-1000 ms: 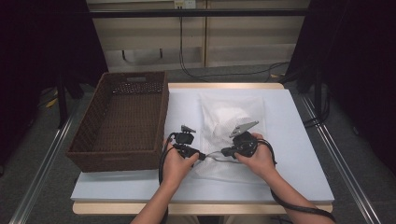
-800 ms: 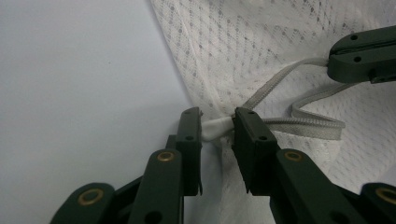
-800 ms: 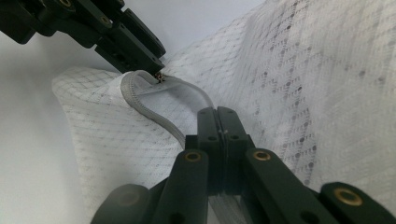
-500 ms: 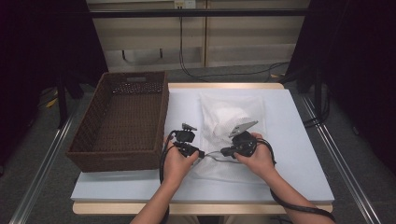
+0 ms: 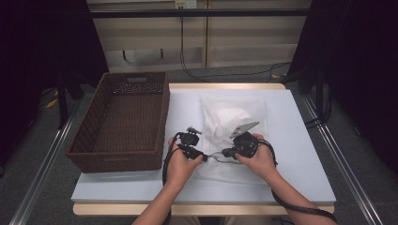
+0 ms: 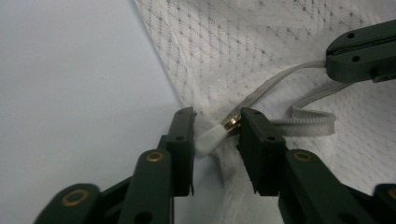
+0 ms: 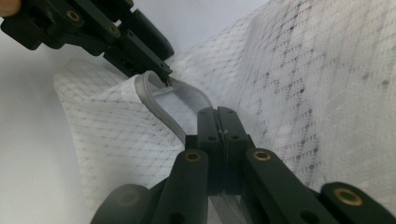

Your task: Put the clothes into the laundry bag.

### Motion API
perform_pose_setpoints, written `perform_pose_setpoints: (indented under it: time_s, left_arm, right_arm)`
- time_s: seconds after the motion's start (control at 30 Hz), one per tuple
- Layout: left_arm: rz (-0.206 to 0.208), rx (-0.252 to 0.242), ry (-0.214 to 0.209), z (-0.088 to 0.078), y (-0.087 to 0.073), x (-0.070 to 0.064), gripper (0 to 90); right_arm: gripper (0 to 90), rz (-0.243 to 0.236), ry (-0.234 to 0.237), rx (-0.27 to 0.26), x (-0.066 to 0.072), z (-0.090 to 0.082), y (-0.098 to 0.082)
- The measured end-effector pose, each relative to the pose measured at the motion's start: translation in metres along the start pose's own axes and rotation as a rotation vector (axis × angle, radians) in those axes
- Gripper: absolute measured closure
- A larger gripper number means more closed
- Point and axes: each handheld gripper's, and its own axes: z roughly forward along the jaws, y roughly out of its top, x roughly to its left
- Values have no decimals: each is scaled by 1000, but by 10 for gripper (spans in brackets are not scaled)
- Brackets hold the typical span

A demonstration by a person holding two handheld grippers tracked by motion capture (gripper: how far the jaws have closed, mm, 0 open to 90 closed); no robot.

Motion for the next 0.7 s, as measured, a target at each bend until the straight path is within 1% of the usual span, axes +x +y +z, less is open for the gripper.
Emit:
perform_pose_setpoints:
  time_s: [0.03,0.1,0.17,0.23,0.27,0.3,0.33,0.37,0.4,0.47,0.57,0.63,0.67,0.7]
  left_arm:
    - [-18,9,-7,-1,0,0,728]
    - [-19,18,-21,-1,0,1,746]
    - [-33,16,-41,-4,1,2,758]
    - [-33,10,-70,-8,2,3,801]
    - [-30,9,-64,-10,3,3,807]
    - [-33,8,-74,-11,4,3,808]
    - [-28,12,-72,-14,5,4,810]
    - [-37,6,-68,-15,7,4,811]
    - [-33,7,-74,-16,7,4,811]
    - [-35,4,-78,-20,10,6,811]
    - [-36,-1,-83,-23,13,5,813]
    - [-28,-12,-87,-25,16,5,812]
    - [-23,-15,-75,-26,18,4,812]
    - [-21,-11,-82,-26,19,4,813]
  right_arm:
    - [900,0,-2,0,0,0,0]
    - [900,-6,0,-5,0,0,1]
    - [900,-7,-9,-5,0,-1,1]
    - [900,-8,-7,-7,-1,-1,1]
    - [900,-7,2,-9,-1,0,1]
    - [900,-6,3,-9,-1,0,1]
    - [900,-8,4,-11,-1,0,1]
    - [900,-6,2,-11,-1,0,1]
    - [900,-5,-7,-8,0,-1,1]
    - [900,-7,2,-8,0,-1,1]
    - [900,-5,-3,-8,0,-2,2]
    - [900,-9,-5,-9,0,-2,2]
    - [900,-10,-5,-9,0,-2,2]
    - [900,-12,-4,-12,0,-2,2]
